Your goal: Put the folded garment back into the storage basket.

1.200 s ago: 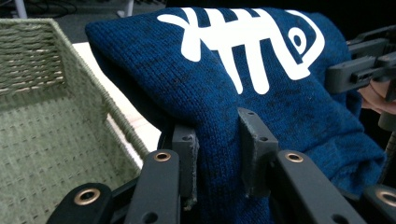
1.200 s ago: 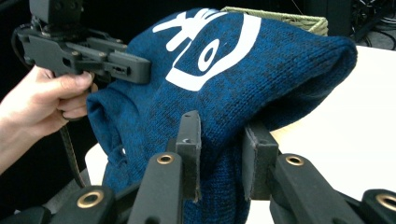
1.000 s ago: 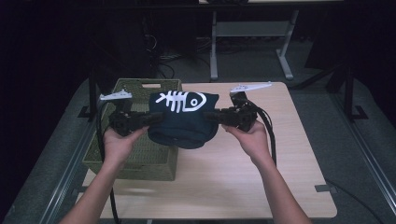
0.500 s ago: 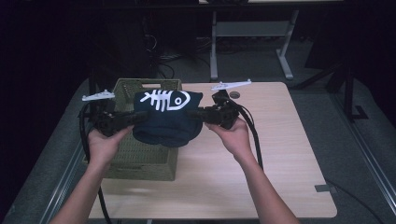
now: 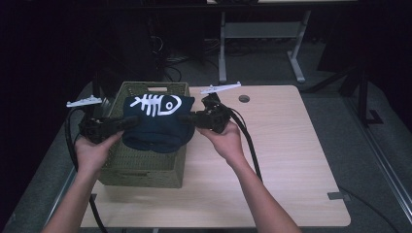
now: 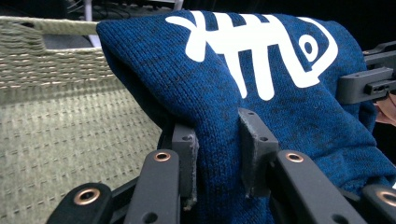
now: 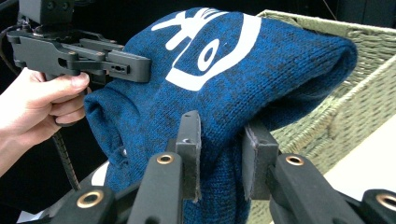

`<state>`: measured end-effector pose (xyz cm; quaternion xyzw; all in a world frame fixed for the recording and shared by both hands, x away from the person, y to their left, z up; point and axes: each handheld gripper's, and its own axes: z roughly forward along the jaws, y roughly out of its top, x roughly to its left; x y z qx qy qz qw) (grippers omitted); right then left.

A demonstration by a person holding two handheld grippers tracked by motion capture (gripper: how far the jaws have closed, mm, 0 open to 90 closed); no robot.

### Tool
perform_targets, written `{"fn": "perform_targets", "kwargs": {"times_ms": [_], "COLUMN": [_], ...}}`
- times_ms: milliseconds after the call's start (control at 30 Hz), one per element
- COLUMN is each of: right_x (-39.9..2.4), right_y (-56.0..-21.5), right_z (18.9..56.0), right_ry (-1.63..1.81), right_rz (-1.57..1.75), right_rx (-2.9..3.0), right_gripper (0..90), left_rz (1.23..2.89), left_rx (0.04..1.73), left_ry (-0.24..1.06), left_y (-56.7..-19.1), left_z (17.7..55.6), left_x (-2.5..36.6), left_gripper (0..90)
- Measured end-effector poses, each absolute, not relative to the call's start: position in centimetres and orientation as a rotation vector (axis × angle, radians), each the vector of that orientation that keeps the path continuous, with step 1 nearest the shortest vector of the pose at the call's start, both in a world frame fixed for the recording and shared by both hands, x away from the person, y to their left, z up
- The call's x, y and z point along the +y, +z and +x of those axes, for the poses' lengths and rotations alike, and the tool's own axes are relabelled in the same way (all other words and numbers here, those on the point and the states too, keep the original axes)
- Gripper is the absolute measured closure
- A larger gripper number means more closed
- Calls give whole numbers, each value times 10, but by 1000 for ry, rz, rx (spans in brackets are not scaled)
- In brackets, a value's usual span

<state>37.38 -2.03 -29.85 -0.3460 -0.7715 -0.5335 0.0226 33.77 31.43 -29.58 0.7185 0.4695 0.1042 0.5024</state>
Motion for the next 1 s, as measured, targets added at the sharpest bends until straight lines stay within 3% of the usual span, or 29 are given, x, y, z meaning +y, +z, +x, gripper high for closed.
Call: {"fn": "perform_targets", "kwargs": {"times_ms": [1000], "right_x": [37], "right_y": [-330], "right_z": [384], "right_ry": [-1613], "right_rz": [-1065], "right_rx": [-2364], "right_gripper": [715], "left_rz": [1714], "left_rx": [1273], "left_ry": [307], "left_y": [-317], "left_z": [333], "left_x": [357], "left_gripper": [708]}}
